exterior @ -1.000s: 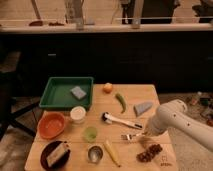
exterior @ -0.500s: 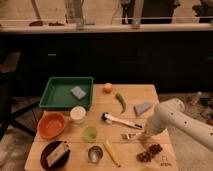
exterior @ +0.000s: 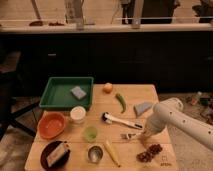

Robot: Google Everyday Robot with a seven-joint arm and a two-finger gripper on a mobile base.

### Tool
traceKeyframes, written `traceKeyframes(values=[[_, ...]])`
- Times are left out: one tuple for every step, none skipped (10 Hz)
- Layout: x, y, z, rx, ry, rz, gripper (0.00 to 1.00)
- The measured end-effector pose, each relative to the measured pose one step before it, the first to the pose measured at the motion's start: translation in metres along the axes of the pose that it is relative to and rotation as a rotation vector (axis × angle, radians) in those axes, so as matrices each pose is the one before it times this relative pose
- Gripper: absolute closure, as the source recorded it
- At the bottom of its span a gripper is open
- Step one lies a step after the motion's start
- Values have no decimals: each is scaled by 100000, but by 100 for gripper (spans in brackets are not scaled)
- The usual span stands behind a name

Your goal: Place fork in table surface

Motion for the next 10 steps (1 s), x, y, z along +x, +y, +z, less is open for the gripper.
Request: traceKeyframes(values=[[-65,-17,65,-48,-107,-86,98],[-57,-46,2,-14,8,-140,98],[-9,1,9,-9,-19,-5,98],[64,43,-9,14,15,135,98],[-6,-3,2,-6,2,-14,99],[-51,-37,9,-7,-13,-112,100],[-2,-4,0,8,-4,-3,100],[7,6,-3,0,1,22,95],[8,5,1,1,3,12,88],[-2,-2,-3,8,-3,-3,78]])
